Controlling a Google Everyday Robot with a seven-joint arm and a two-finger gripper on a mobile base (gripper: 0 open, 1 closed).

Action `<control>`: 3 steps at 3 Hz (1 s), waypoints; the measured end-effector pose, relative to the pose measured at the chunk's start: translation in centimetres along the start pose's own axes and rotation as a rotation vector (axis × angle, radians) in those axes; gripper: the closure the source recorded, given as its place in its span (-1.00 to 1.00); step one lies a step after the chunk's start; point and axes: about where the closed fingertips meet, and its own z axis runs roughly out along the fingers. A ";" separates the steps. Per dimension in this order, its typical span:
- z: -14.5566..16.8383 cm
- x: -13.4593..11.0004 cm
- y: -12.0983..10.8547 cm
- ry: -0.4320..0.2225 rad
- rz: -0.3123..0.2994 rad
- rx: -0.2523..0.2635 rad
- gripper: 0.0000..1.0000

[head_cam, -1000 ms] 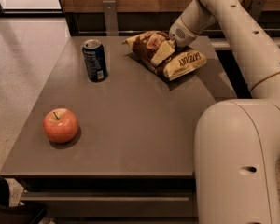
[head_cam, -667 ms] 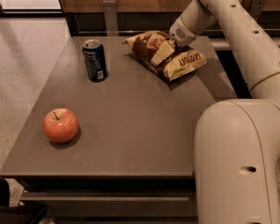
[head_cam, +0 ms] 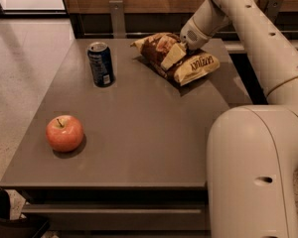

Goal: Pick brown chip bag

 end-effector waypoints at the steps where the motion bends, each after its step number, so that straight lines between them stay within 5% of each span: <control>1: -0.6 -0.2 0.2 -0.003 -0.011 0.007 1.00; 3: -12.8 -5.0 6.4 -0.104 -0.257 0.115 1.00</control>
Offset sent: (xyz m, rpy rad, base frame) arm -0.0598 0.0017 0.1460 -0.0748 -0.2632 0.1149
